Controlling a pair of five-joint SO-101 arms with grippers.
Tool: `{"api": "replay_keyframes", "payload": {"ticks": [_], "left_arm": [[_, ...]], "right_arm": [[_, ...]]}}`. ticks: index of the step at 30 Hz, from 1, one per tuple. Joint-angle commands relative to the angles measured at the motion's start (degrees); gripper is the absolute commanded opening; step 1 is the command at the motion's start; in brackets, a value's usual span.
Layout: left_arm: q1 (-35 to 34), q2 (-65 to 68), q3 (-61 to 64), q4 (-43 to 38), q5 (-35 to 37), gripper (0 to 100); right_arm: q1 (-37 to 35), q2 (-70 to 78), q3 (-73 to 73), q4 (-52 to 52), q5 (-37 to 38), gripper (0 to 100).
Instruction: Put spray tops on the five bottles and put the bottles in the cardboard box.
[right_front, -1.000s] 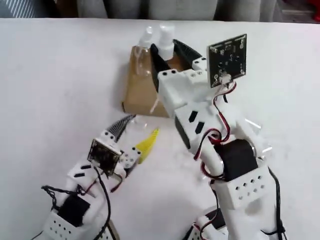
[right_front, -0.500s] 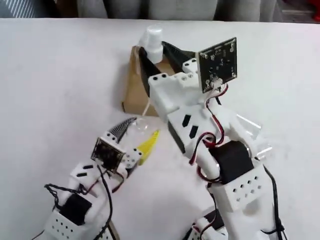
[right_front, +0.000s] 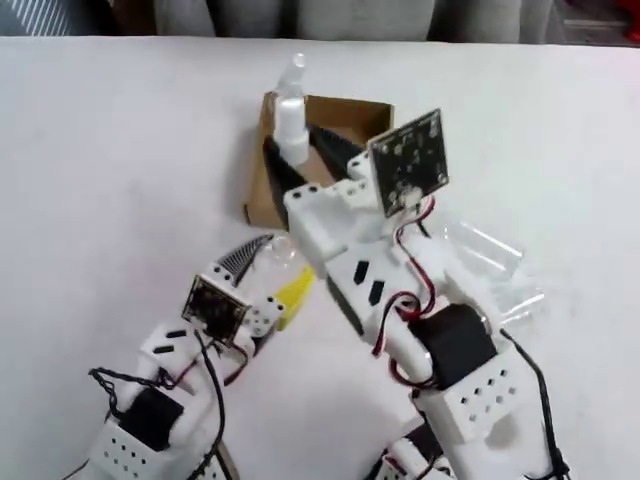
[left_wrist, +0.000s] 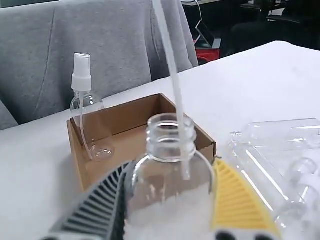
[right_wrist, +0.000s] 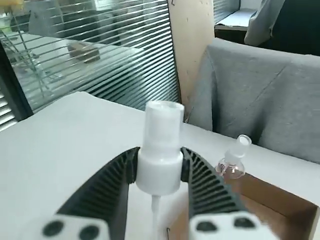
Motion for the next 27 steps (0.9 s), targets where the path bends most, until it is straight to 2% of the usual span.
{"api": "replay_keyframes", "payload": {"ticks": [1, 9, 18, 27], "left_arm": [[0.31, -1.01, -0.88, -0.35, -0.7, 2], [0.31, -1.01, -0.88, -0.35, -0.7, 2], [0.31, -1.01, -0.88, -0.44, -0.7, 2], [0.31, -1.01, -0.97, -0.44, -0.7, 2]], "right_arm": [[-1.98, -3.12, 1.14, -1.27, 0.79, 1.6], [-2.33, -7.08, 10.02, -1.36, 0.53, 1.6], [-9.01, -17.36, 22.59, -1.36, 0.53, 1.6], [-8.22, -20.35, 29.89, -6.11, 0.53, 2.2]]}}
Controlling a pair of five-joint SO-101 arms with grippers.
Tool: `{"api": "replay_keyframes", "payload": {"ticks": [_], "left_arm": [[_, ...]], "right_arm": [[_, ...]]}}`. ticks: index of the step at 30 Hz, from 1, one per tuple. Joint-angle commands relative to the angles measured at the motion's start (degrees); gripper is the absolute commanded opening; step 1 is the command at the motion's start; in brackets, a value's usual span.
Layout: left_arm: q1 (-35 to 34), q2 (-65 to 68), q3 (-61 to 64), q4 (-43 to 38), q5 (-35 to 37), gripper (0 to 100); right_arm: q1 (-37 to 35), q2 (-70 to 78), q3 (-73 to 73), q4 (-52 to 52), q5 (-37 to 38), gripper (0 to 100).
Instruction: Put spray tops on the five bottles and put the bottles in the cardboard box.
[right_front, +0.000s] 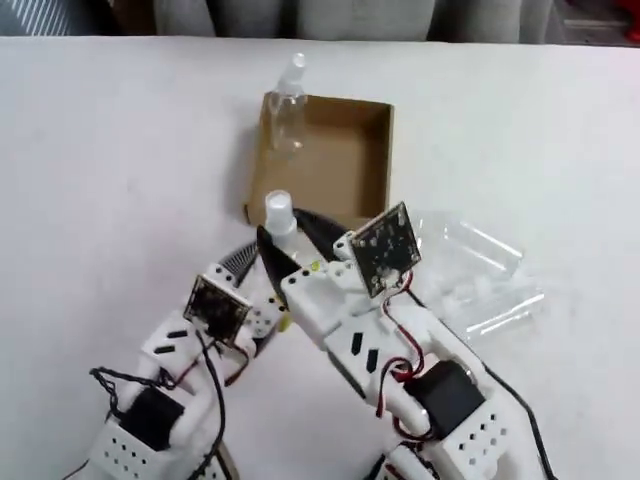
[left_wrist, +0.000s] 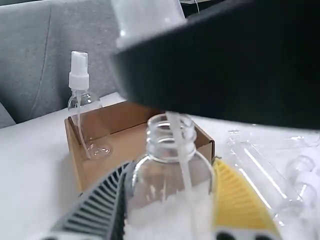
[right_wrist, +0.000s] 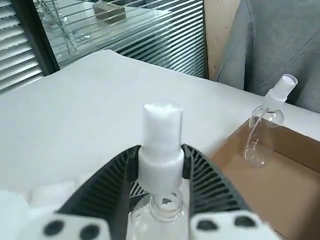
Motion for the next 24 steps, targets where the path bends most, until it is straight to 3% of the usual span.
{"api": "replay_keyframes", "payload": {"ticks": [1, 17, 24], "left_arm": [[0.04, -1.01, -0.97, -0.44, -0.7, 2], [0.04, -1.01, -0.97, -0.44, -0.7, 2], [0.04, -1.01, -0.97, -0.53, -0.62, 2]], "right_arm": [[-0.75, -0.13, 0.97, -1.54, 0.35, 2.2], [-0.75, 0.22, 6.42, -7.78, 0.09, 2.2], [-0.66, -0.13, 6.42, -7.43, -4.92, 2.4]]}}
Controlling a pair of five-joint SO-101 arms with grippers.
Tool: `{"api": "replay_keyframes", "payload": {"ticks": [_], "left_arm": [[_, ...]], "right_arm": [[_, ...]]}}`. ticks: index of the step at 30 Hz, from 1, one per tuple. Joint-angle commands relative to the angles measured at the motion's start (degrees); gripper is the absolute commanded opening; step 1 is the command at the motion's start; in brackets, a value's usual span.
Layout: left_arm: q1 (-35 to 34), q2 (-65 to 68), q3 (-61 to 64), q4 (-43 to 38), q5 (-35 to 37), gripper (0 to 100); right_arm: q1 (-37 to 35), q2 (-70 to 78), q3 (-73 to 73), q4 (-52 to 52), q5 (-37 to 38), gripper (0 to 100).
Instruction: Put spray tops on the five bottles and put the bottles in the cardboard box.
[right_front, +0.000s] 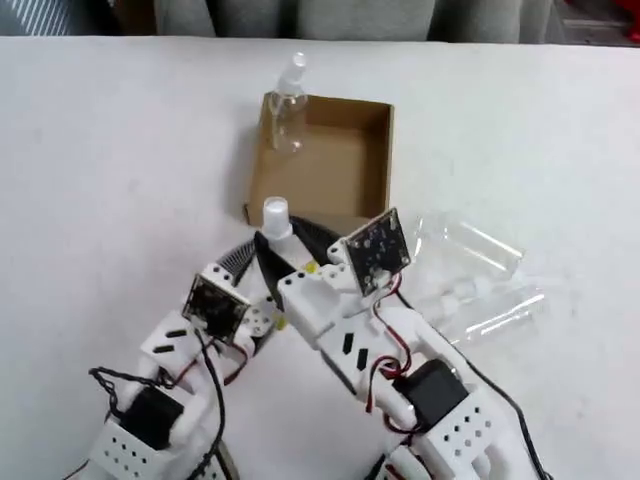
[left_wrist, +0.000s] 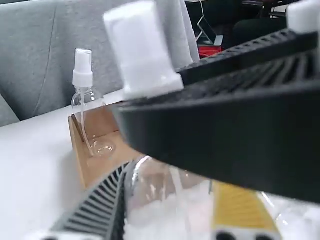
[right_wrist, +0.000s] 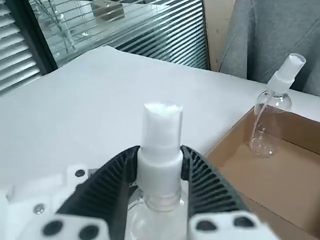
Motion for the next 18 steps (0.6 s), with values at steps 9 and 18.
{"api": "replay_keyframes", "payload": {"ticks": [9, 18], "left_arm": [[0.4, -1.01, -1.14, -0.62, -0.7, 2], [0.4, -1.01, -0.79, -0.7, -0.53, 2]], "right_arm": [[-0.48, -0.84, -0.97, 4.53, -1.49, 29.4], [-0.48, -4.79, -8.79, 9.98, -1.23, 29.6]]}}
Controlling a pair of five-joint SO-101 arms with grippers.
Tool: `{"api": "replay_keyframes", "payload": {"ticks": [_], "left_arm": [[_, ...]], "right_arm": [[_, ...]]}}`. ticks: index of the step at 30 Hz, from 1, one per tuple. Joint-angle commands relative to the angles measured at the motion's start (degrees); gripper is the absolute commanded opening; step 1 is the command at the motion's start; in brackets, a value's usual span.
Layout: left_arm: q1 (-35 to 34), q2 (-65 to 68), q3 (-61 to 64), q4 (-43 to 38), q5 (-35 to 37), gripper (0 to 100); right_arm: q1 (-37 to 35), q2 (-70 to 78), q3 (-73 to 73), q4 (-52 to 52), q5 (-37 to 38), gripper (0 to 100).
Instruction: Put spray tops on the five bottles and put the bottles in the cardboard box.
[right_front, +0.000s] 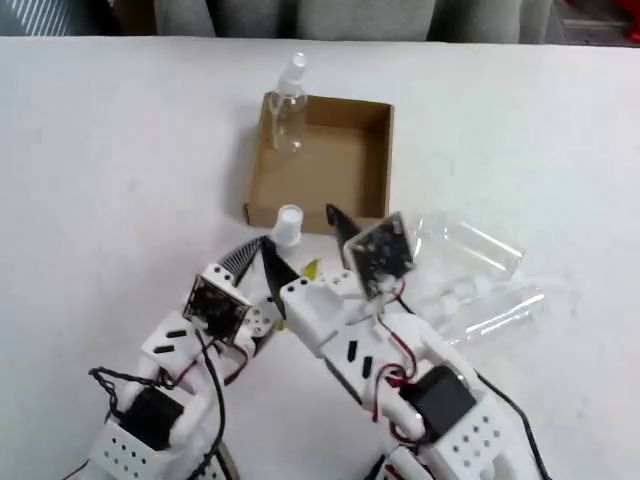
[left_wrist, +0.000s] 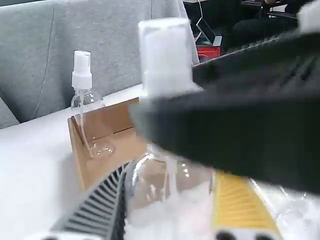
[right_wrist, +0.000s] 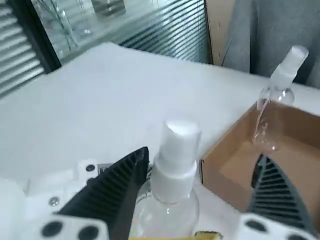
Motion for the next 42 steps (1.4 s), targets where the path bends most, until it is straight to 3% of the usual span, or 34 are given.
{"api": "replay_keyframes", "payload": {"ticks": [1, 12, 14, 18, 24, 29, 35, 42], "left_arm": [[0.31, -1.01, -0.79, -0.62, -0.26, 2], [0.31, -1.01, -0.79, -0.88, -0.18, 2], [-0.04, -1.01, -0.26, -2.81, -0.09, 2], [-3.82, -0.84, 2.73, -10.11, -0.09, 2], [-6.46, -0.92, 2.64, -13.63, 0.0, 2], [-6.55, -0.92, 2.2, -19.87, 0.0, 2], [-7.08, -0.66, -4.04, -21.8, 0.09, 2], [-11.3, 8.22, -20.13, -22.24, 0.09, 2]], "right_arm": [[-0.22, -1.54, -7.12, 4.88, -0.35, 29.6], [1.01, -3.3, -15.82, 15.34, -0.44, 29.0], [2.24, -5.05, -15.74, 17.98, -0.53, 24.4], [7.6, -8.31, -15.38, 24.66, -0.53, 1.2], [21.58, -14.2, -8.62, 34.33, -0.09, 9.4], [29.23, -22.2, 0.88, 33.01, 2.55, 6.0], [34.51, -28.62, 13.8, 29.85, 19.52, 1.4], [35.12, -28.35, 26.29, 25.01, 20.66, 1.9]]}}
